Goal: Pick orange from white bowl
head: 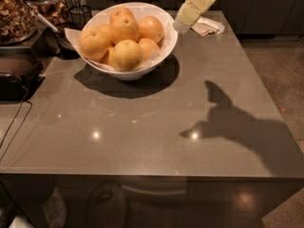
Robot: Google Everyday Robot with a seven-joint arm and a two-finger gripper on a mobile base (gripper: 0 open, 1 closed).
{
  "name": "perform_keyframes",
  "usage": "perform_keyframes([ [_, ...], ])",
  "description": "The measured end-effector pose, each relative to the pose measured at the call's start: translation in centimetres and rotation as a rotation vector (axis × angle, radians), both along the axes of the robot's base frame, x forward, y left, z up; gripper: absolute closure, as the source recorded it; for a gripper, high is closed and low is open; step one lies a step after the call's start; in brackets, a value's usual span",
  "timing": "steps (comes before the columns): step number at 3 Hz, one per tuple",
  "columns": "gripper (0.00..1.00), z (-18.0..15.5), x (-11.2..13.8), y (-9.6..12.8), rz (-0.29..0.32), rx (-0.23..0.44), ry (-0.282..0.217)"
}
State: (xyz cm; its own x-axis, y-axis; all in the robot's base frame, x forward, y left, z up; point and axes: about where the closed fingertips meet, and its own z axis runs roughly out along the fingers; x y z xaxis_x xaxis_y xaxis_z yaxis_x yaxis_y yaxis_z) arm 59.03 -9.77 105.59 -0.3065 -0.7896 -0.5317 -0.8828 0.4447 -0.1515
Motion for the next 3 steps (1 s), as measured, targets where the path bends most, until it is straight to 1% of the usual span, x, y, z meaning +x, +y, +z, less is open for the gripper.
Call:
perform_keyframes([
  [1,0.00,-0.6,1.3,2.4,0.041,-0.037,0.035],
  [2,0.00,-0.3,1.8,3.4,0.054,-0.028,0.022],
  [3,0.00,-0.1,3.3,5.2,0.064,-0.012,-0.009],
])
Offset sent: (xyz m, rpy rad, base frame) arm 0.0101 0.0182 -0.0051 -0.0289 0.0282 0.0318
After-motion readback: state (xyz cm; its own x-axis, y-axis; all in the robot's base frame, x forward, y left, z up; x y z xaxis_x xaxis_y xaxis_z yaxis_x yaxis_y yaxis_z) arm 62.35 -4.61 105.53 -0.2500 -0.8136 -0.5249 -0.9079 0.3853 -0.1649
